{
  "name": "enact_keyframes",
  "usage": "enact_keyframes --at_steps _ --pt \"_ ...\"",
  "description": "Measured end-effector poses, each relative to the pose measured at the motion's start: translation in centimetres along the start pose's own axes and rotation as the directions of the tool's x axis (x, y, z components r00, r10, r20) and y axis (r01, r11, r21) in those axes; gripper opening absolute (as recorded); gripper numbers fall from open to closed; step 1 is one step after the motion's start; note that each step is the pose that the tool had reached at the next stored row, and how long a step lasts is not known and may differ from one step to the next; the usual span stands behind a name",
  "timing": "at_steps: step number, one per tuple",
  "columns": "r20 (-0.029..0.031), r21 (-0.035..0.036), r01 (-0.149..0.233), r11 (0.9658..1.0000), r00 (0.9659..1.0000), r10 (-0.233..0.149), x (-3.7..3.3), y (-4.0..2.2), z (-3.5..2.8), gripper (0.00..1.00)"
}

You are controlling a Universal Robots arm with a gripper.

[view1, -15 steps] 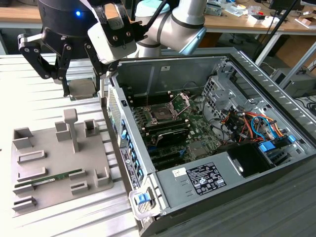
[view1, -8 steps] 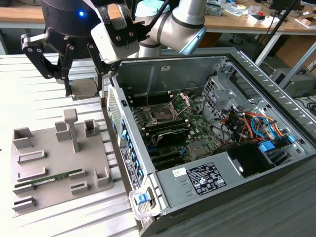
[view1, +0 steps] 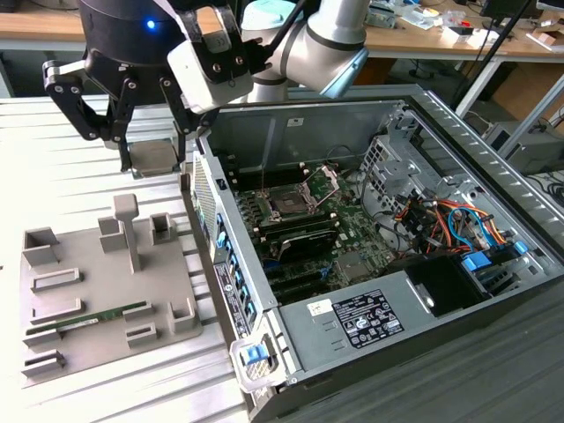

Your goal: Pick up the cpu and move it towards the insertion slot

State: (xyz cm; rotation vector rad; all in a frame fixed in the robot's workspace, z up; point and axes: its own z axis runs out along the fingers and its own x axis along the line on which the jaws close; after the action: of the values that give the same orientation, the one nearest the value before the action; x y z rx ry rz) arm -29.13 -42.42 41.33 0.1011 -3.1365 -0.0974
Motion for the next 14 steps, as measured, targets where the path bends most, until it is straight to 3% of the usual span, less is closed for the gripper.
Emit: enact_keyframes --at_steps 14 --pt "0.0 0.0 0.0 1.0 1.0 0.0 -0.57 -0.04 0.0 0.55"
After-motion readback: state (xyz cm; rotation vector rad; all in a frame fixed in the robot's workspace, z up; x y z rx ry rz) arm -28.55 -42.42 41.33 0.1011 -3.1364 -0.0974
